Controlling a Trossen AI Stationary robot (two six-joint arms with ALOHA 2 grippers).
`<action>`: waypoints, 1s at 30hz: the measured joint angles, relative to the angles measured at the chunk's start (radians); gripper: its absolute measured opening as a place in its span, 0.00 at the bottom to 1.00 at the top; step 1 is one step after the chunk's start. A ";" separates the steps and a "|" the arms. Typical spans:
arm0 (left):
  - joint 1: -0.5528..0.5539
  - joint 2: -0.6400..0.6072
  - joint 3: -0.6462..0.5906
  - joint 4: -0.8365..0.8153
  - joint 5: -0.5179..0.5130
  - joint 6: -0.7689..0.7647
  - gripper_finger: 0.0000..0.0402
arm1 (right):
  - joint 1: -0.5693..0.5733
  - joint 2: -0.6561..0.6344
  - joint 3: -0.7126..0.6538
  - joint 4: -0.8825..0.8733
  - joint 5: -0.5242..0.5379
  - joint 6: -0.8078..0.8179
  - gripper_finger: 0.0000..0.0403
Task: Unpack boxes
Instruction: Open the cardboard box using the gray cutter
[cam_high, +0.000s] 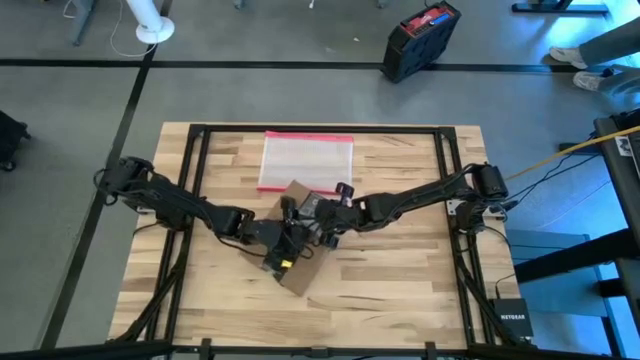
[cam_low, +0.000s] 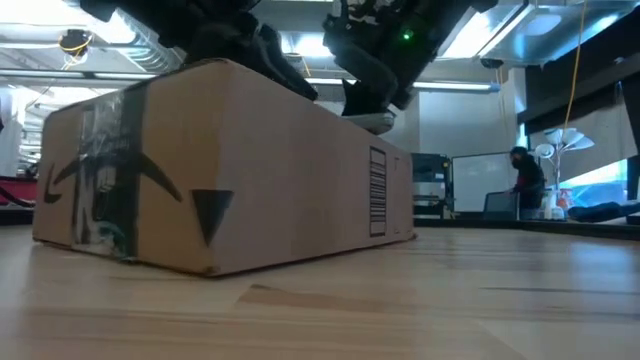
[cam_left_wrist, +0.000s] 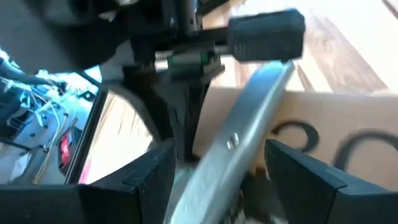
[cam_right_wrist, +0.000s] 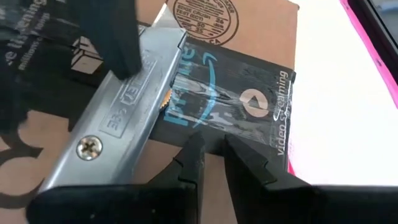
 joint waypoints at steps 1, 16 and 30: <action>0.004 -0.011 0.000 -0.022 0.001 -0.010 0.59 | 0.000 -0.003 0.000 -0.004 0.001 0.004 0.13; 0.155 -0.108 0.000 -0.199 0.274 -0.044 0.59 | 0.000 -0.016 -0.001 -0.001 0.004 0.005 0.13; 0.222 -0.110 0.000 -0.256 0.369 -0.013 0.59 | -0.001 -0.049 -0.001 -0.019 0.083 0.036 0.44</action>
